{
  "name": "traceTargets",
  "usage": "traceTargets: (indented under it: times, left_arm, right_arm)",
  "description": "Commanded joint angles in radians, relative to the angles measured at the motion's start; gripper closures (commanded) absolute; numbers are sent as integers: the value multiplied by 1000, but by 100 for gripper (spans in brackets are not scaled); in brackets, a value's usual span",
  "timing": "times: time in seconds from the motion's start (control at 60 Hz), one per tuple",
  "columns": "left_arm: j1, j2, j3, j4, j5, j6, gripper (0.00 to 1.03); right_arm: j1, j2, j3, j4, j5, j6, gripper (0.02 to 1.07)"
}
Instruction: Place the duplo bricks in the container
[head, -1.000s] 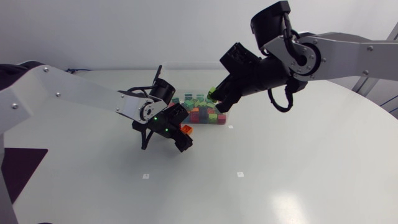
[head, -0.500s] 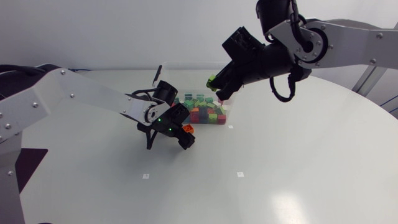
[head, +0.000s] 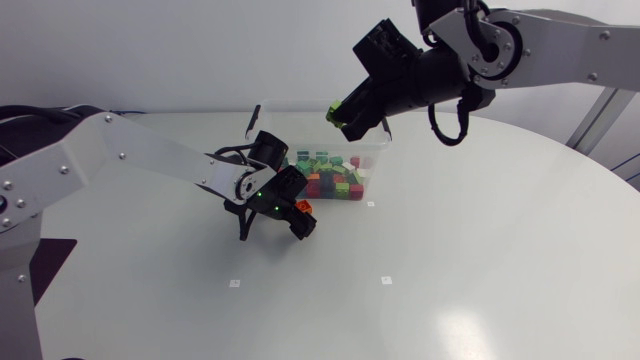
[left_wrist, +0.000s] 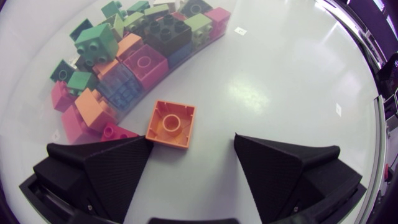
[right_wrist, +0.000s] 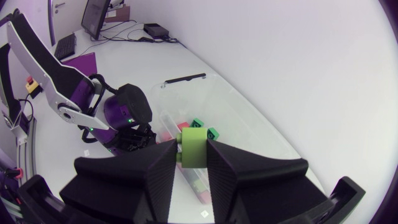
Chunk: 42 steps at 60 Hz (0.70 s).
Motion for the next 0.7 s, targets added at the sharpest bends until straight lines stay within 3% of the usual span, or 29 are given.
traceTargets:
  times: [0.0,0.333,0.417,0.533,0.683]
  left_arm:
    - [3,24,-15,7,9,-24,13]
    - [6,36,-40,84,22,-11,15]
    - [8,45,-46,116,24,-10,28]
    - [20,52,-60,132,24,-10,61]
    - [28,33,-90,149,27,-5,64]
  right_arm:
    - [3,24,25,-1,-6,23,85]
    - [4,29,44,-7,-6,24,85]
    - [1,31,51,-6,-12,24,85]
    - [-8,44,73,-6,-23,26,85]
    - [-22,77,114,-7,-32,30,85]
